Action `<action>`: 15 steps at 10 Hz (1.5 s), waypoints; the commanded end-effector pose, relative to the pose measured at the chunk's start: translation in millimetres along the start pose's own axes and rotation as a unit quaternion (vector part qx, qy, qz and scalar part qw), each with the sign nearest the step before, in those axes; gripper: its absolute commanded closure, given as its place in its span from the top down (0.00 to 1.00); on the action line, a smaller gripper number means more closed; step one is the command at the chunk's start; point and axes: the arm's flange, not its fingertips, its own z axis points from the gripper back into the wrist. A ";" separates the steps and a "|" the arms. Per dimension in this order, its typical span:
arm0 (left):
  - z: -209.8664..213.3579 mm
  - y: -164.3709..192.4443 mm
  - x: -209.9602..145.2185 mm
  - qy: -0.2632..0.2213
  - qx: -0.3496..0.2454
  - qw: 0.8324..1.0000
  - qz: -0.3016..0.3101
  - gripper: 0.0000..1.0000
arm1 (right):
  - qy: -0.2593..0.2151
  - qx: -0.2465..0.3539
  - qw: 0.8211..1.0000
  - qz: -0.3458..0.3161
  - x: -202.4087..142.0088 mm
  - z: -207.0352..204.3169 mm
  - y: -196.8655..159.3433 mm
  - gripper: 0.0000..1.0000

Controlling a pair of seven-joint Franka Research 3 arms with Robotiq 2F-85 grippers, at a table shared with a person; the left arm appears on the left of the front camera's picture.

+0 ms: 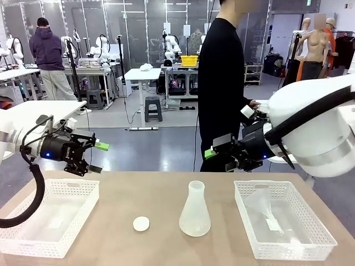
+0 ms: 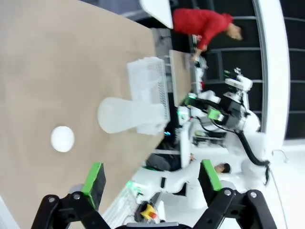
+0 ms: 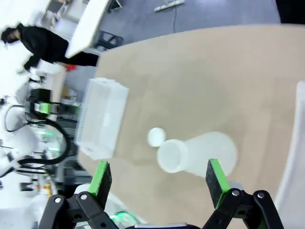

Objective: Prepare the solutions needed for the experiment.
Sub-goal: Pick up the Plastic Funnel and insert it into the Big flask.

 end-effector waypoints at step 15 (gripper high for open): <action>19.8 32.2 -3.0 0.065 -0.219 0.970 0.086 1.00 | 0.048 0.321 0.915 -0.241 5.4 -11.5 -55.9 1.00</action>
